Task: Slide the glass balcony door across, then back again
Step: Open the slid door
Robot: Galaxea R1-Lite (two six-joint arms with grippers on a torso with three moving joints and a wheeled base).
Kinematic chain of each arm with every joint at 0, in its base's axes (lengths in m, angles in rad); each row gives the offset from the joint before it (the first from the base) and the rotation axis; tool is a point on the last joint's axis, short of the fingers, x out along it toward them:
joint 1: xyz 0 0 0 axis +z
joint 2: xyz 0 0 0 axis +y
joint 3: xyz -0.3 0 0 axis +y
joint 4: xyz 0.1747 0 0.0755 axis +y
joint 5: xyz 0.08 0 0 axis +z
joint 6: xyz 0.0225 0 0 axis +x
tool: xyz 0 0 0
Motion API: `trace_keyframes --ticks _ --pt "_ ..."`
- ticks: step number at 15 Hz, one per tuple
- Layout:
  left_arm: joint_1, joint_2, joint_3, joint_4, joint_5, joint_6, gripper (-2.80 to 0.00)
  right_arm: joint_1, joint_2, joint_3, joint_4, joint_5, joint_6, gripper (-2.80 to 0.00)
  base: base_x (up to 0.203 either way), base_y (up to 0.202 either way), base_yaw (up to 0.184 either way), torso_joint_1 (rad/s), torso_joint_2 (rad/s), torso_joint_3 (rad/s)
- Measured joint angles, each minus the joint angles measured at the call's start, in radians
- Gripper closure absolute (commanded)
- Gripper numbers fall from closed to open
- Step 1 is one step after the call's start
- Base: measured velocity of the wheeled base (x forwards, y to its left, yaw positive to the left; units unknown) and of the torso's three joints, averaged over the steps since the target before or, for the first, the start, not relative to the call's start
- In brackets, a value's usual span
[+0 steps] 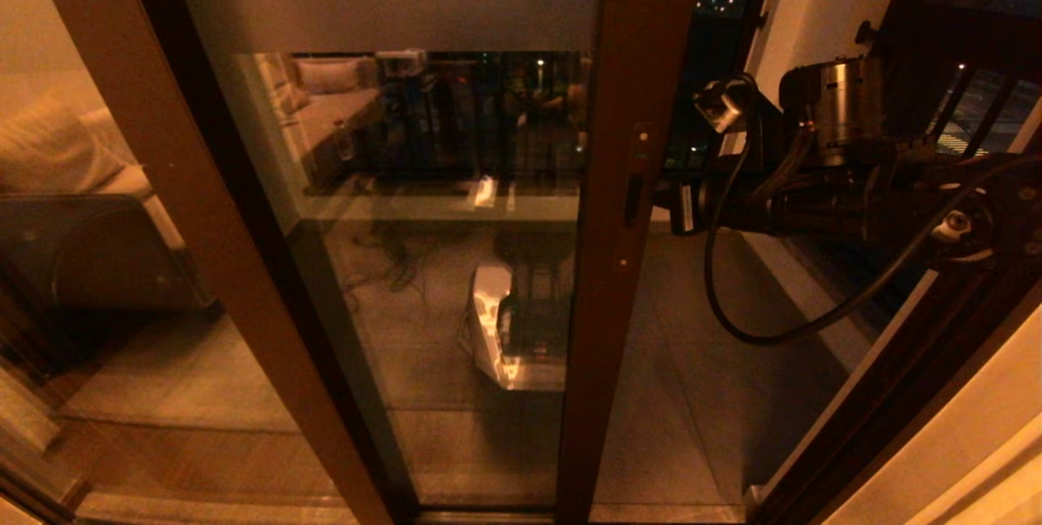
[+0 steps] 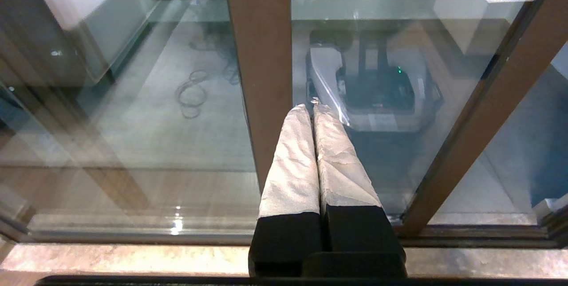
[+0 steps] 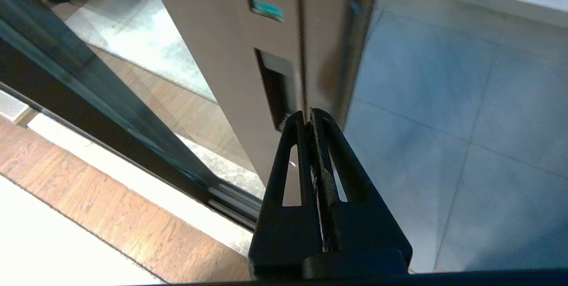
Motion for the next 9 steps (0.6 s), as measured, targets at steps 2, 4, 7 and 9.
trace_keyframes --ticks 2,4,7,9 --pt "0.000 0.000 0.000 0.000 0.000 0.000 0.00 -0.015 -0.033 0.033 0.000 -0.002 0.001 0.00 0.000 0.000 0.000 0.000 0.00 0.000" --pt "0.000 0.000 0.000 0.000 0.000 0.000 0.00 -0.039 -0.091 0.084 0.001 0.000 0.007 0.00 0.000 0.000 0.000 0.000 0.00 0.000" --pt "0.000 0.000 0.000 0.000 0.000 0.000 0.00 -0.080 -0.220 0.160 0.011 -0.001 0.042 0.00 0.000 0.000 0.000 0.000 0.00 0.000" --pt "0.000 0.000 0.000 0.000 0.000 0.000 0.00 -0.101 -0.333 0.214 0.035 -0.002 0.044 0.00 0.000 0.000 0.000 0.000 0.00 0.000"
